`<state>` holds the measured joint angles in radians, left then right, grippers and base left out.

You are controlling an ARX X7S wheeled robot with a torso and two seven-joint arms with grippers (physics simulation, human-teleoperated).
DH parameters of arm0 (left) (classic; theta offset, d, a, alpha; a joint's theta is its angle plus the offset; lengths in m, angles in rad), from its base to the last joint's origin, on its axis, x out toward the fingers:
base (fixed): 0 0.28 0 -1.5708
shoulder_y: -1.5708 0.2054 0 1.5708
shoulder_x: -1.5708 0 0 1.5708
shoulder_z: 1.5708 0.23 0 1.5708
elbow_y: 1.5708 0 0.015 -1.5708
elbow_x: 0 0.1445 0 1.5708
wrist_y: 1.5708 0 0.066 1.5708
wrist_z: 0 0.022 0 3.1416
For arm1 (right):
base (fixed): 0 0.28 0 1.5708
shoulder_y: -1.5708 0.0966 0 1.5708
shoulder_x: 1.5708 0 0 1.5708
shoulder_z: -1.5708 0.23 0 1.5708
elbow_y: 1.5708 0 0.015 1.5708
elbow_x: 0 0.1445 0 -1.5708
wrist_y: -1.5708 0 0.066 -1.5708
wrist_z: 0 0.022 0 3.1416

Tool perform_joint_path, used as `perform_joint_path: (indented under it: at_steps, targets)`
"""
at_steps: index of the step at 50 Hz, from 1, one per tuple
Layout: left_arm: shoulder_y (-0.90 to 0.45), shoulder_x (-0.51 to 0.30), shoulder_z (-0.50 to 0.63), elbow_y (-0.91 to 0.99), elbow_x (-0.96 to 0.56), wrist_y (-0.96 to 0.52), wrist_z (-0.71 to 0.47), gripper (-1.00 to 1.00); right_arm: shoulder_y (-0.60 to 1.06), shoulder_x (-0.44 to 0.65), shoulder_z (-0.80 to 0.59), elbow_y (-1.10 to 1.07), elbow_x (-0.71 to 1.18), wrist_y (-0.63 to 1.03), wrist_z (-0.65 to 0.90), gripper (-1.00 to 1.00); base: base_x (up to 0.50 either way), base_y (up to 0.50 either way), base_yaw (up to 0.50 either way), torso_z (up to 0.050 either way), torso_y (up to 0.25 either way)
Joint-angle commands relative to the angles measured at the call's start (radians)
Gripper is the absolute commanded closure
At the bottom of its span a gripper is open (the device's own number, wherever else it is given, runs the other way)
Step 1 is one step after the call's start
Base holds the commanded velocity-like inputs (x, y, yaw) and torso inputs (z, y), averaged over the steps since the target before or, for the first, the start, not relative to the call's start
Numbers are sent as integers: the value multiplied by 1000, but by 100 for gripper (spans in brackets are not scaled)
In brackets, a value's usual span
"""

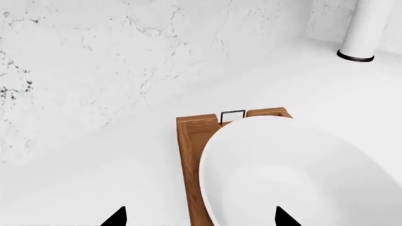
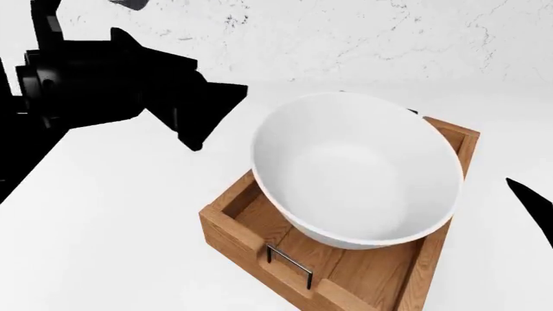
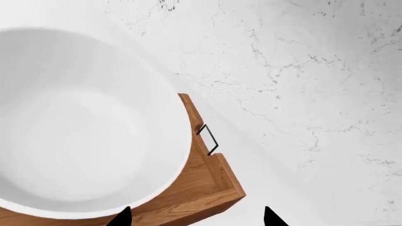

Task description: Place the two vegetables and bowl onto the tray for setting up a vegetable dip station.

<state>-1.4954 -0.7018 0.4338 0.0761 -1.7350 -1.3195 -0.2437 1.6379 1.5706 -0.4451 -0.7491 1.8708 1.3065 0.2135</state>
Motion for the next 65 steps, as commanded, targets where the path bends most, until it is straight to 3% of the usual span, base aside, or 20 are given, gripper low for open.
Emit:
perform_joint_path:
  at_steps: [1, 7, 8, 9, 10, 11, 16, 17, 19, 26, 32, 48, 54, 59, 65]
  targets:
    - [6, -164, -103, 173, -160, -7, -88, -100, 21, 0, 38, 15, 31, 32, 5, -100, 0, 0, 0, 0, 0]
    - [142, -278, -278, 434, -34, 19, 57, -100, 35, 0, 62, 23, 88, 35, 45, -100, 0, 0, 0, 0, 0]
    - [165, -300, -307, 459, -34, 30, 66, -100, -115, -150, 212, 78, 215, 185, 185, -100, 0, 0, 0, 0, 0]
    - [181, -314, -330, 488, -9, 34, 80, -100, -265, -234, 362, -72, 65, 175, 35, -100, 0, 0, 0, 0, 0]
    - [213, -338, -368, 525, 13, 43, 101, -100, -415, -237, 512, -94, -85, 181, -115, -100, 0, 0, 0, 0, 0]
    - [235, -361, -389, 540, -1, 49, 97, -100, -565, -204, 662, -68, -117, 240, -245, -100, 0, 0, 0, 0, 0]
    - [376, -450, -571, 645, -11, 85, 128, -100, -1315, -194, 1412, -67, -1, 246, -167, -100, 0, 0, 0, 0, 0]
    - [400, -459, -604, 658, -6, 86, 131, -100, -1421, -193, 1562, -67, 3, 246, -167, -100, 0, 0, 0, 0, 0]
    - [459, -465, -698, 685, -2, 88, 147, -100, -1428, -191, 1793, -68, 23, 246, -156, -100, 0, 0, 0, 0, 0]
    - [637, -448, -1101, 743, -49, -1, 176, -100, -1460, -180, 1882, -64, 124, 253, -106, -100, 0, 0, 0, 0, 0]
    - [690, -460, -1288, 772, -135, -64, 156, -100, -1491, -190, 1949, -71, 167, 256, -90, -100, 0, 0, 0, 0, 0]
    - [679, -597, -1428, 716, -360, 59, 20, -100, -1561, -126, 2162, -63, 430, 205, 25, -100, 0, 0, 0, 0, 0]
    - [667, -609, -1459, 748, -419, 70, 17, -100, -1563, -97, 2196, -104, 555, 164, 92, -100, 0, 0, 0, 0, 0]
    - [652, -612, -1501, 815, -499, 74, 10, -100, -1532, -34, 2259, -193, 788, 72, 205, -100, 0, 0, 0, 0, 0]
    - [637, -593, -1588, 917, -663, 75, -9, -100, -1497, 0, 2295, -273, 917, -13, 242, -100, 0, 0, 0, 0, 0]
